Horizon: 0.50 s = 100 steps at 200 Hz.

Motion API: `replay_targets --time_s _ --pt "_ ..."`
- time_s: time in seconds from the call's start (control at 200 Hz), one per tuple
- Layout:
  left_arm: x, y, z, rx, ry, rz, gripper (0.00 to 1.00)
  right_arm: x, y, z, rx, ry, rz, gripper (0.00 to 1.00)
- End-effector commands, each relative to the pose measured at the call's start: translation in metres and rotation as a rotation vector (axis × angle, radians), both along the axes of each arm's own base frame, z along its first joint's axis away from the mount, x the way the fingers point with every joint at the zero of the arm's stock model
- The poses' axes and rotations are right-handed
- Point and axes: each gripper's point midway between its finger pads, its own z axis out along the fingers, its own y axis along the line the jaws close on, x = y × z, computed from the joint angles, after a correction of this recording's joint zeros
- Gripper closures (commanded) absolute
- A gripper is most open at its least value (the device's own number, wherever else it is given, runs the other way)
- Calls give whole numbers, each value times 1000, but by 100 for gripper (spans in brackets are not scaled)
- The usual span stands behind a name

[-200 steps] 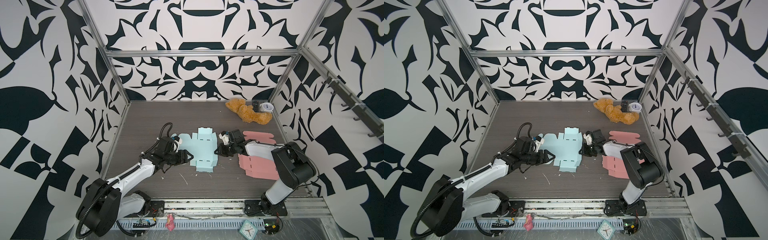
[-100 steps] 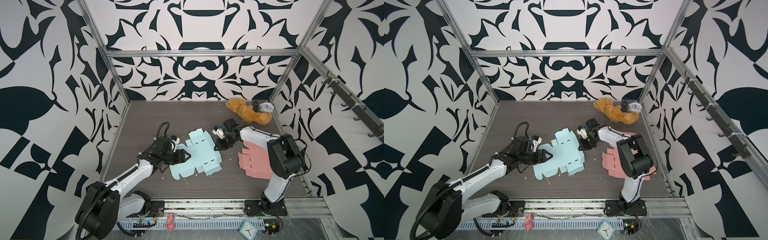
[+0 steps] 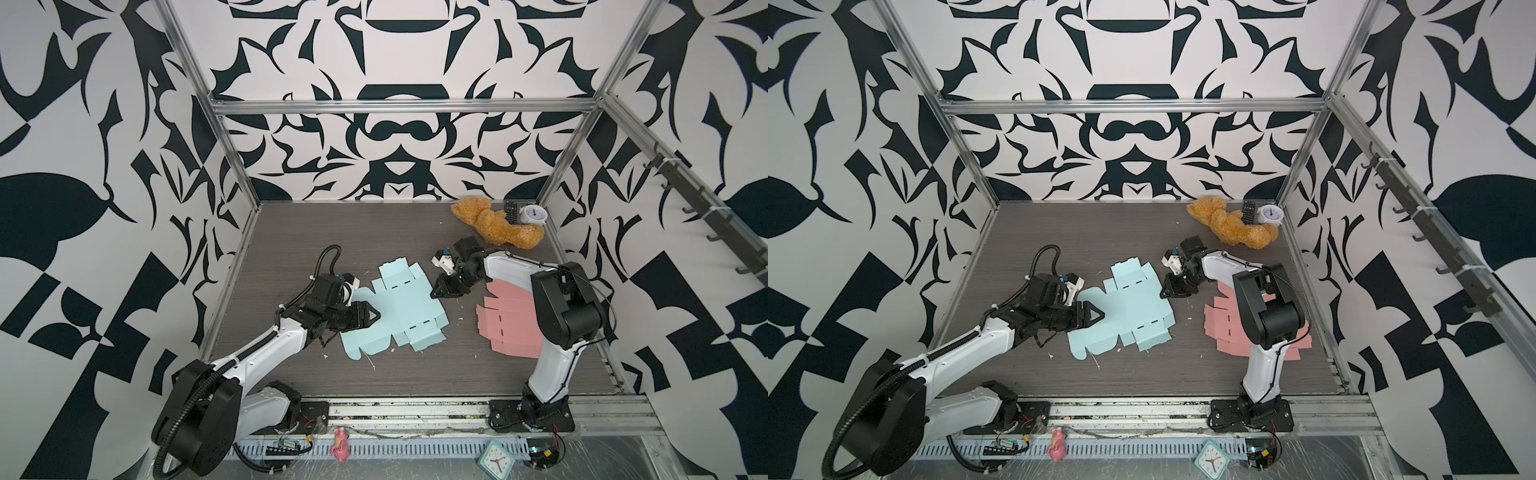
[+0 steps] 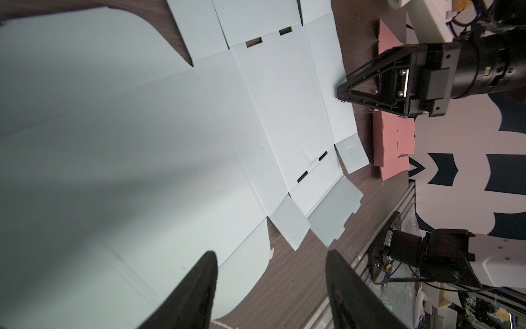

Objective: Fold the paper box
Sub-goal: 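Press right gripper on the blank's far edge while left gripper holds the near flap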

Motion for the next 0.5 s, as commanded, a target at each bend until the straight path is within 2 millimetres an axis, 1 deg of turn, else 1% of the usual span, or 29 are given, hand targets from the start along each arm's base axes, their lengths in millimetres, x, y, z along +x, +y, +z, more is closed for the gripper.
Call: replay_targets --time_s 0.0,0.105,0.26,0.345,0.39,0.495 --pt "6 -4 11 -15 -23 -11 36 8 8 14 109 -16 -46 70" --pt "8 -5 14 -18 -35 -13 36 9 9 12 123 -7 -57 72" --pt "14 -9 14 -21 -33 -18 36 10 10 12 129 -7 -61 83" --pt "19 -12 15 -21 -29 -20 39 11 9 15 124 -14 -58 89" --pt "21 -14 16 -25 -32 -20 40 11 10 16 128 -14 -56 90" --pt "27 -16 22 -32 -51 -19 42 9 12 16 136 -7 -52 90"
